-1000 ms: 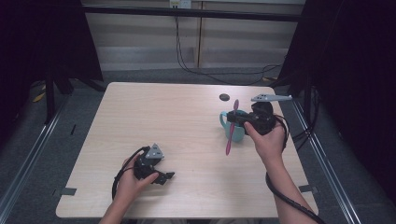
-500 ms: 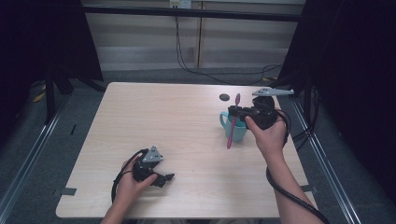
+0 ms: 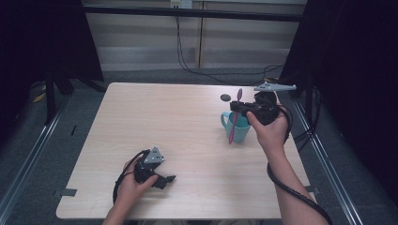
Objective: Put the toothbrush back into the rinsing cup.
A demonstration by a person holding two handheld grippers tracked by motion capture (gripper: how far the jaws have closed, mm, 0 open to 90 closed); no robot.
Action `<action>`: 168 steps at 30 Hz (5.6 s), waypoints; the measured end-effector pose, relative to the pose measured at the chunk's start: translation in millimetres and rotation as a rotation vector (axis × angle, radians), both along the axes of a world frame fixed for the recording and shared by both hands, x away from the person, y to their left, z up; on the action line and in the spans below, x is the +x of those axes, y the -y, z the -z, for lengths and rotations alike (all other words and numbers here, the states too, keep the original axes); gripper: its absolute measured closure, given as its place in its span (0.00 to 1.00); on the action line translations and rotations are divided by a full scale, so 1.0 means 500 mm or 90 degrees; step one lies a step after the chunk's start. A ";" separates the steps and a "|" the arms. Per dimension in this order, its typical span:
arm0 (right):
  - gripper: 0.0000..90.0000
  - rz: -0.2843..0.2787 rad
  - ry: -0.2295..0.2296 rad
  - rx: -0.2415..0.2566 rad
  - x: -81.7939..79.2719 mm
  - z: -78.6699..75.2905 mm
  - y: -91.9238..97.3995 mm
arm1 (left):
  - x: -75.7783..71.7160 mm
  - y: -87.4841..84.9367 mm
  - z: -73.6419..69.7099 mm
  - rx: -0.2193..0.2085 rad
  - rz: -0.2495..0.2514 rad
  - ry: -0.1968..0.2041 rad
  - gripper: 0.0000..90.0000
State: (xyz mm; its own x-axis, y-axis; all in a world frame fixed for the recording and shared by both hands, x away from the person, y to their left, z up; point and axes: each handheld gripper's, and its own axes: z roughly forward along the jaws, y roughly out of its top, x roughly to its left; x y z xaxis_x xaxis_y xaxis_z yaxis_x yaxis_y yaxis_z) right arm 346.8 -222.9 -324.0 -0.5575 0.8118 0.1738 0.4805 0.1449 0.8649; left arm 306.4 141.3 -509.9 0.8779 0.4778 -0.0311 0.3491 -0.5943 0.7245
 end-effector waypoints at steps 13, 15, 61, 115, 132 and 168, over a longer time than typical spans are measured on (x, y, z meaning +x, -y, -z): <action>0.93 0.015 0.014 -0.006 0.019 -0.014 0.007 | 0.000 0.000 0.000 0.002 -0.002 0.002 0.11; 0.93 0.017 0.017 -0.009 0.023 -0.016 0.008 | 0.000 0.000 0.000 0.002 -0.001 0.002 0.11; 0.93 0.077 0.036 -0.032 0.096 -0.008 0.023 | -0.001 0.001 0.000 0.000 -0.003 0.003 0.11; 0.92 0.144 0.032 -0.064 0.118 0.056 0.060 | -0.001 0.001 0.000 0.001 -0.003 0.004 0.11; 0.92 0.159 0.028 -0.065 0.110 0.090 0.066 | -0.001 0.000 0.000 0.002 0.000 0.005 0.12; 0.91 0.176 0.009 -0.047 0.087 0.163 0.087 | -0.003 -0.001 0.000 0.002 0.002 0.004 0.14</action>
State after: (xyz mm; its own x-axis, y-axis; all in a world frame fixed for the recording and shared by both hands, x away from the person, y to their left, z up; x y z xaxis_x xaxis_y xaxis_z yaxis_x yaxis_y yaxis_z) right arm 390.5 -266.6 -405.6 -0.3151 0.9436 0.1019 0.4991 0.0734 0.8634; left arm 304.8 141.9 -509.7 0.8795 0.4753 -0.0231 0.3422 -0.5980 0.7248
